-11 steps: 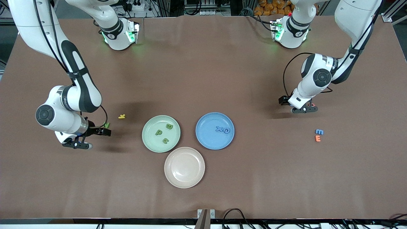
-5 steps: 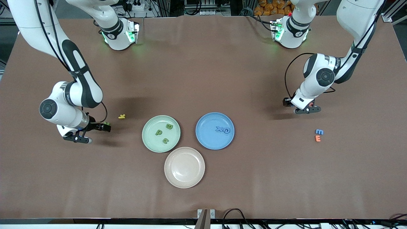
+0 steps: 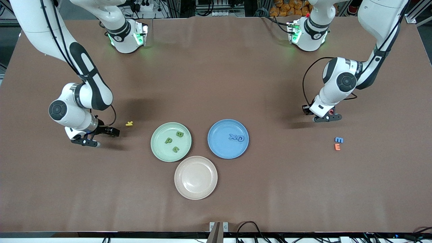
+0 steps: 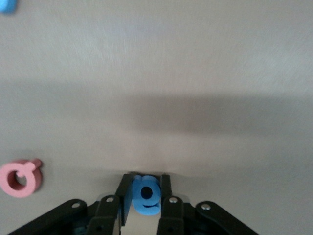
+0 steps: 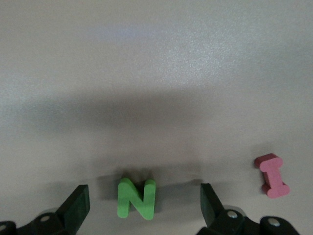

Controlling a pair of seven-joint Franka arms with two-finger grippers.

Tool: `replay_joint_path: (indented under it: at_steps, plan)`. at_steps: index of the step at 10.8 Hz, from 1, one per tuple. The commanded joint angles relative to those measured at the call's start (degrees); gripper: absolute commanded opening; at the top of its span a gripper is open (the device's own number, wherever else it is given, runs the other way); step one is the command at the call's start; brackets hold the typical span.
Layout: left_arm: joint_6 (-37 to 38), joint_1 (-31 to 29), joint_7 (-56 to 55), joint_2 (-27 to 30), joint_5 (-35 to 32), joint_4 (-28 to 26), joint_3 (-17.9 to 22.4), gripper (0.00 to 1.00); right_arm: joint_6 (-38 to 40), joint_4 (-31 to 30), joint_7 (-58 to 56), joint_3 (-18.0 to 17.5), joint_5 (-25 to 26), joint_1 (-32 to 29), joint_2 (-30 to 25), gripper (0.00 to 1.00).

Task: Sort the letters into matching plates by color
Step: 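Grasp the blue a with the left gripper while the right gripper reaches N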

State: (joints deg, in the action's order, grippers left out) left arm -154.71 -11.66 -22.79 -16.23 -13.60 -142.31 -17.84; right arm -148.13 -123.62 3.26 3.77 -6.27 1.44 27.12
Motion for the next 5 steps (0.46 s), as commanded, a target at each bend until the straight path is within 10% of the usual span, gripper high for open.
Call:
replay_joint_path:
  at_steps: [1, 5]
  plan:
    - [2.65, -0.03, -4.71, 2.26, -1.16, 3.16, -2.27, 0.0, -0.93, -2.94, 0.61, -0.61, 0.56, -0.47, -2.69, 0.83]
    - [11.6, 0.24, -12.1, 1.29, -0.2, 11.68, -7.03, 0.0, -0.93, -3.12, 0.08, -0.61, 0.73, -0.29, -2.78, 0.39]
